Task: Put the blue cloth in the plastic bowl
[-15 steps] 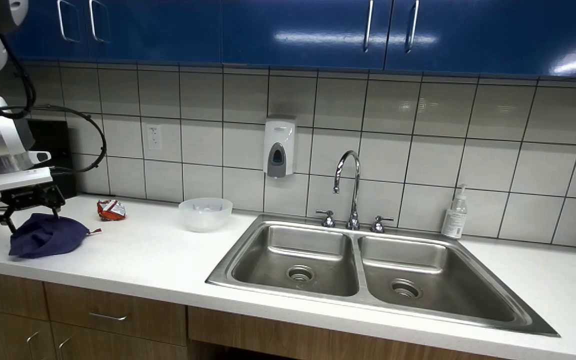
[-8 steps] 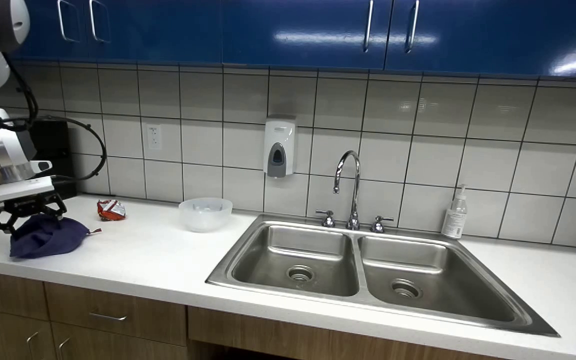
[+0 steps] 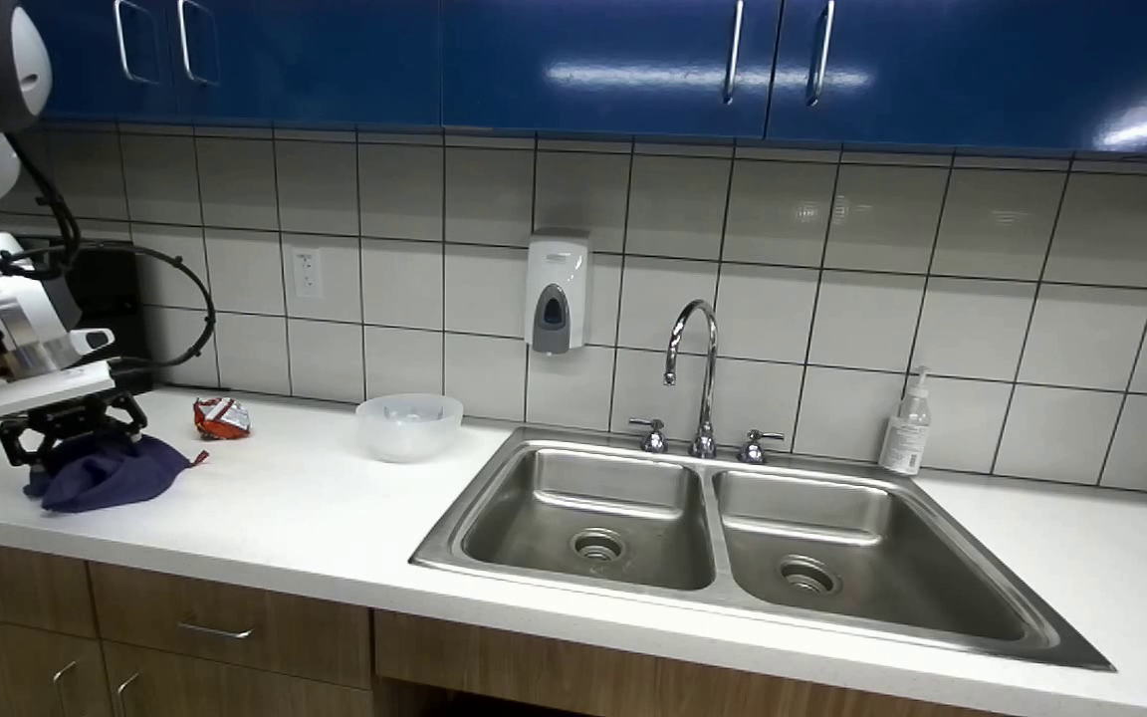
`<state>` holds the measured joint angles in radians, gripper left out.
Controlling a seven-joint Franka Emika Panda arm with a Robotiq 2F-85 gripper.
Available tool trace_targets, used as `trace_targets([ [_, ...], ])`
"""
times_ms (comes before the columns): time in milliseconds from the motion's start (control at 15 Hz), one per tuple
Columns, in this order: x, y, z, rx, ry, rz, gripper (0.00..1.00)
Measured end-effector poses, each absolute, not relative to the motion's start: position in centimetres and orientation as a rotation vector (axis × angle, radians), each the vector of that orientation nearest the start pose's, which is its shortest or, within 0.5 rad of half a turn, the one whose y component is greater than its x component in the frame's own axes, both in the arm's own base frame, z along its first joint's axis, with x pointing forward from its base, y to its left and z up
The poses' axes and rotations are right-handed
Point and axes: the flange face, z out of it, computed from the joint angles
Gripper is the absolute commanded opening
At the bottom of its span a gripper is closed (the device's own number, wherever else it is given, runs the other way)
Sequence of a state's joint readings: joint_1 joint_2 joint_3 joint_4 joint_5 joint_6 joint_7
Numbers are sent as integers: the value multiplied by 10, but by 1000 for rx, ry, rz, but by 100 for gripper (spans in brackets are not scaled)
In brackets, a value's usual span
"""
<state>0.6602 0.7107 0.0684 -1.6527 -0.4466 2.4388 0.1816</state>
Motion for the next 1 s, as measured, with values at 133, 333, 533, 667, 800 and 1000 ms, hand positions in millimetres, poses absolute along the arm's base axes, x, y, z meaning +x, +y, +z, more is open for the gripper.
trace_targets([
  [133, 524, 459, 203, -3028, -1380, -321, 74],
  [333, 525, 461, 203, -3031, -1383, -332, 50],
  [533, 526, 462, 203, -3032, -1386, -338, 27],
  [667, 526, 463, 202, -3033, -1387, -339, 11],
  [800, 526, 463, 203, -3034, -1387, -341, 0],
  [1000, 528, 461, 203, -3043, -1375, -342, 2],
])
